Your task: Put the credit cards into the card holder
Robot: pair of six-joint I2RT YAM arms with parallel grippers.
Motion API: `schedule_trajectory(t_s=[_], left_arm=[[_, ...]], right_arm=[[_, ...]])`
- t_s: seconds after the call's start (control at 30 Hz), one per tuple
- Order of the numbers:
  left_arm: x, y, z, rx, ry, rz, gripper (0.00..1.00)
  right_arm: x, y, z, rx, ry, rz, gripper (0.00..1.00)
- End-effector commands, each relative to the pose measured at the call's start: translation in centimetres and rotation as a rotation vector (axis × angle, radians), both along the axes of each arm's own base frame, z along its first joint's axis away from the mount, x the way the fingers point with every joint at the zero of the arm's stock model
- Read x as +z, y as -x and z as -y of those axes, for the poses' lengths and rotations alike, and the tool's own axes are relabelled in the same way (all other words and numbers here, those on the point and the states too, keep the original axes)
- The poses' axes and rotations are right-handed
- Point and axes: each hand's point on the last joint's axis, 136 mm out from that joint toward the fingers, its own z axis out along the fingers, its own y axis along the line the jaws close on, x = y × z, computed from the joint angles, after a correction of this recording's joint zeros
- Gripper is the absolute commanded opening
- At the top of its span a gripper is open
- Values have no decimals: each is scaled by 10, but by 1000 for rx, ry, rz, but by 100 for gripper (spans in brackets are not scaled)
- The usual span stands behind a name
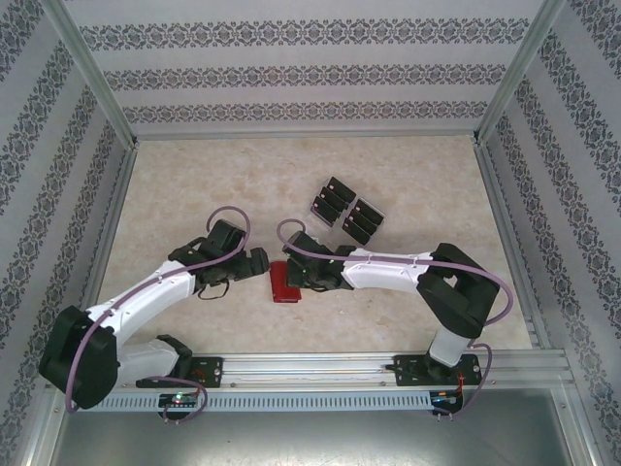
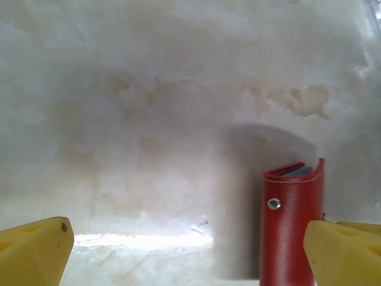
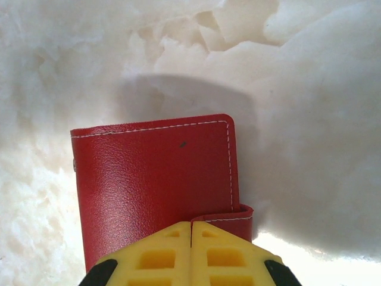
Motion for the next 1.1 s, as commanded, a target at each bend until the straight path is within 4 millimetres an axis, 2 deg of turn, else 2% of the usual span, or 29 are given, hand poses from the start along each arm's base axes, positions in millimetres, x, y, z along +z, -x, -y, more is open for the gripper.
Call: schedule_trajectory(t_s=[0.0,0.13,0.47,0.6,0.77,1.07], left_arm=[[-6,-3,5,-25,-14,-27,100],[-16,-7,16,-40,22,-45,100],[-41,-2,34,-79,71,-78,100],[-62,12,26,-73,-6,-161,100],[-90,35,-2,-73,-163,-277,100],[-117,49,-2,-140,-236,-362,100]], right_arm=[[-3,-1,0,1,41,11,0],[-6,-2,-5,4,39,4,0],[-5,-5,-11,14,20,3,0],[-3,-7,-11,-2,-11,-5,0],[5,-11,-8,-26,-92,3,0],[25,-19,1,-95,-313,24,0]])
